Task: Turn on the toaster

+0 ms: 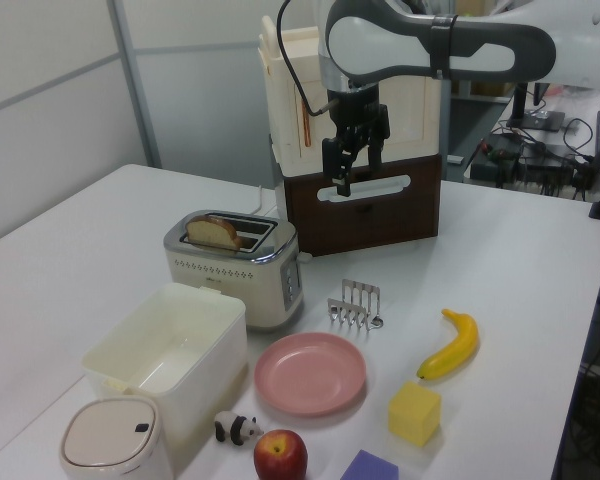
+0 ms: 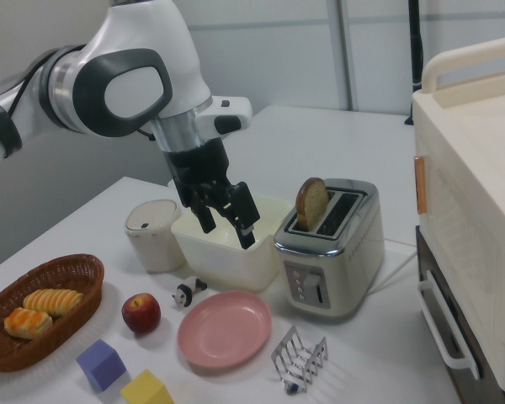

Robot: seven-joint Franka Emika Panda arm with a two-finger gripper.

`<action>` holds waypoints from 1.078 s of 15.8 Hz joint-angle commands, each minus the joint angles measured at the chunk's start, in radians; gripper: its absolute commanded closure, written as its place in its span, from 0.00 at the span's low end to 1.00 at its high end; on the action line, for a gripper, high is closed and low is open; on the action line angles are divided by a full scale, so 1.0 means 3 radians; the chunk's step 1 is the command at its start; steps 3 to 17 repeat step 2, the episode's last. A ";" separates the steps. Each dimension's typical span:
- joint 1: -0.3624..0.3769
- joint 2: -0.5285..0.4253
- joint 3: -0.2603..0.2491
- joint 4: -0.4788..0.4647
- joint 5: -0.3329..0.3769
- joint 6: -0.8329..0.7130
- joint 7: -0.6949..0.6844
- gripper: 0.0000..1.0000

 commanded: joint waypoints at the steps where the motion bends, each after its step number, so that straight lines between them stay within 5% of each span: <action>1: 0.0007 -0.0085 -0.0048 -0.0068 0.0092 -0.0045 0.0028 0.00; 17: 0.0007 -0.0090 -0.0048 -0.0068 0.0087 -0.0050 0.0017 0.00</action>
